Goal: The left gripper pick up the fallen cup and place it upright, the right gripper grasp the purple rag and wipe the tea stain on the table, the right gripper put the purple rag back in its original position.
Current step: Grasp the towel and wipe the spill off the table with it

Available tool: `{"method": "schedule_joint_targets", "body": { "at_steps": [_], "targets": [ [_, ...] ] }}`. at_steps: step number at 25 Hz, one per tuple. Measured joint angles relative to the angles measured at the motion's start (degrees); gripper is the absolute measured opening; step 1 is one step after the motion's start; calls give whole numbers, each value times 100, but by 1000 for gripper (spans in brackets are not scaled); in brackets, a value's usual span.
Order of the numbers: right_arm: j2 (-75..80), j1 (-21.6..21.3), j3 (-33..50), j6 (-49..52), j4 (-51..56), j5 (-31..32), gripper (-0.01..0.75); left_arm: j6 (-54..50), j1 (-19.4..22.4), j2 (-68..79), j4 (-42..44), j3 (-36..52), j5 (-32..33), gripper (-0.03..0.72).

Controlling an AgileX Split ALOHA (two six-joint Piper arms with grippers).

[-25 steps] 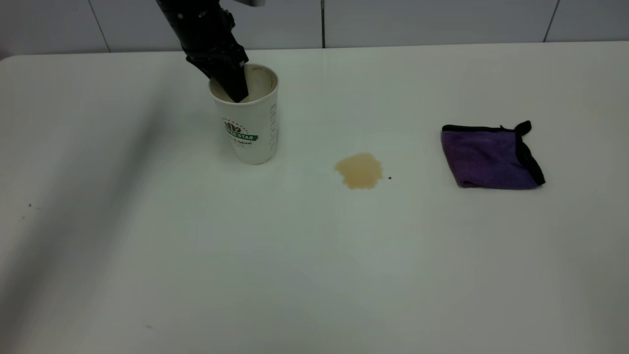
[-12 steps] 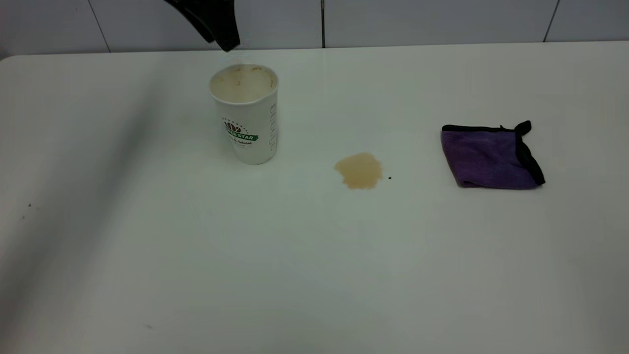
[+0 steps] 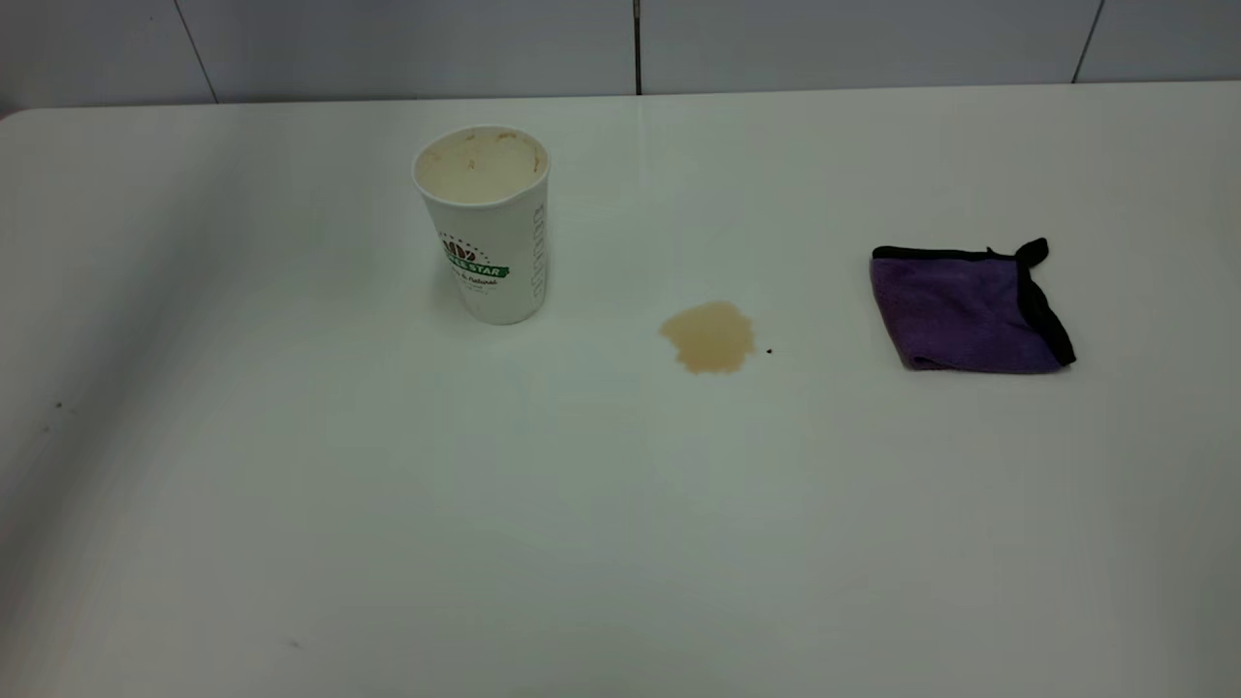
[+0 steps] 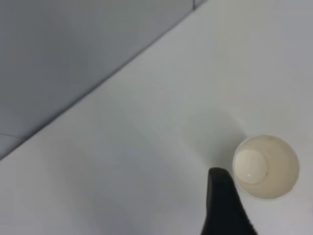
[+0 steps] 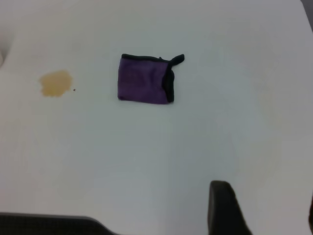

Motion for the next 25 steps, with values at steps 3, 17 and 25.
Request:
{"method": "schedule_joint_targets", "body": {
  "at_steps": [3,17,25],
  "targets": [
    [0,0,0,0,0,0,444,-375,0,-818,247,425,0,476],
    [0,0,0,0,0,0,444,-1382,0,-4527,1142,6260,0,476],
    [0,0,0,0,0,0,444,-2260,0,-6337,1309,8828,0,476]
  ]
}}
